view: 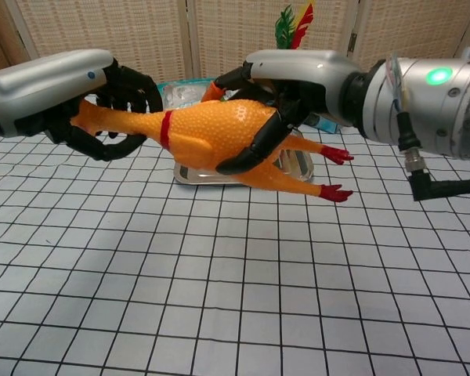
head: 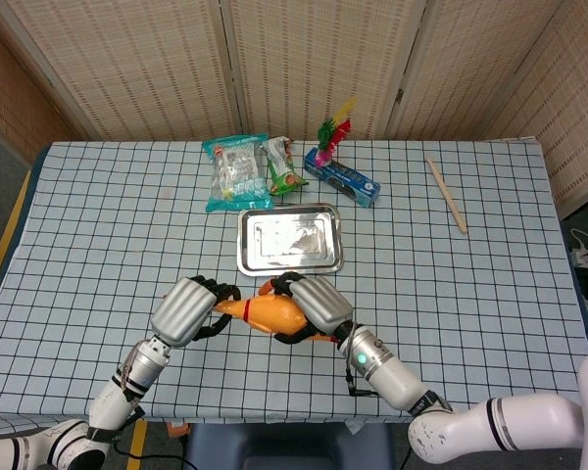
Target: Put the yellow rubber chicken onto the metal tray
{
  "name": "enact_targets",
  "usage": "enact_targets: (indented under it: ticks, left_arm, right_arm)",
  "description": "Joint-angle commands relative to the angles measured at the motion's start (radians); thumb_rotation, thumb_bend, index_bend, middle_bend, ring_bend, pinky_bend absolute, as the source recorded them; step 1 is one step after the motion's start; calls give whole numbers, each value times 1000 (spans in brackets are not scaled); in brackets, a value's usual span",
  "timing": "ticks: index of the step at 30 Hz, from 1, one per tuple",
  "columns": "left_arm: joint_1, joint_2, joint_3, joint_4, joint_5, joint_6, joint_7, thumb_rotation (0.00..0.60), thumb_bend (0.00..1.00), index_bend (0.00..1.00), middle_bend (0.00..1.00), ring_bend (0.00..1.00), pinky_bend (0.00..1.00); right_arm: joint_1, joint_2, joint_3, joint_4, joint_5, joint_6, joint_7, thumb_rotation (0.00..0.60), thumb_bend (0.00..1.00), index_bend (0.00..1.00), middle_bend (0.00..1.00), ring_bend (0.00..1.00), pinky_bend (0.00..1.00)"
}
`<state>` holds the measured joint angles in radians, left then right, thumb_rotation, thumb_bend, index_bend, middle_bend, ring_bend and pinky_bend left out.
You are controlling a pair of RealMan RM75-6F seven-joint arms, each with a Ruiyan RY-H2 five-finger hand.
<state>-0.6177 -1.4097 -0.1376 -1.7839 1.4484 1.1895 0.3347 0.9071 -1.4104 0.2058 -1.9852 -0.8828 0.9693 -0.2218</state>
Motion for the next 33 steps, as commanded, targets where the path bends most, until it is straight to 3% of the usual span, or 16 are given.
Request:
enact_targets:
  ticks: [1, 10, 14, 19, 20, 22, 33]
  left_arm:
    - [-1, -3, -2, 9, -5, -3, -8, 600, 761, 796, 767, 583, 624]
    - [-21, 2, -32, 38, -46, -37, -67, 600, 765, 797, 769, 586, 629]
    - [-49, -7, -62, 79, -85, -79, -107, 600, 765, 797, 771, 590, 629]
    - [-84, -29, -88, 131, -117, -124, -135, 600, 762, 798, 772, 592, 628]
    - [-127, -66, -117, 210, -154, -175, -147, 600, 762, 798, 771, 593, 629]
    - [-180, -123, -146, 323, -191, -235, -179, 600, 761, 798, 771, 594, 629]
    - [-359, -370, -183, 819, -210, -404, -373, 600, 754, 797, 772, 594, 628]
  right_arm:
    - [-39, 58, -12, -7, -86, -23, 72, 600, 139, 0, 0, 0, 0]
    - [-154, 182, -31, -18, -268, 23, 226, 600, 89, 0, 0, 0, 0]
    - [-278, 254, -113, -34, -479, 158, 271, 600, 88, 0, 0, 0, 0]
    - [-352, 295, -179, -27, -586, 227, 309, 600, 88, 0, 0, 0, 0]
    - [-410, 339, -245, -13, -645, 268, 315, 600, 89, 0, 0, 0, 0]
    - [-465, 371, -289, 20, -731, 336, 344, 600, 88, 0, 0, 0, 0]
    - [-611, 334, -294, 221, -755, 499, 337, 600, 88, 0, 0, 0, 0]
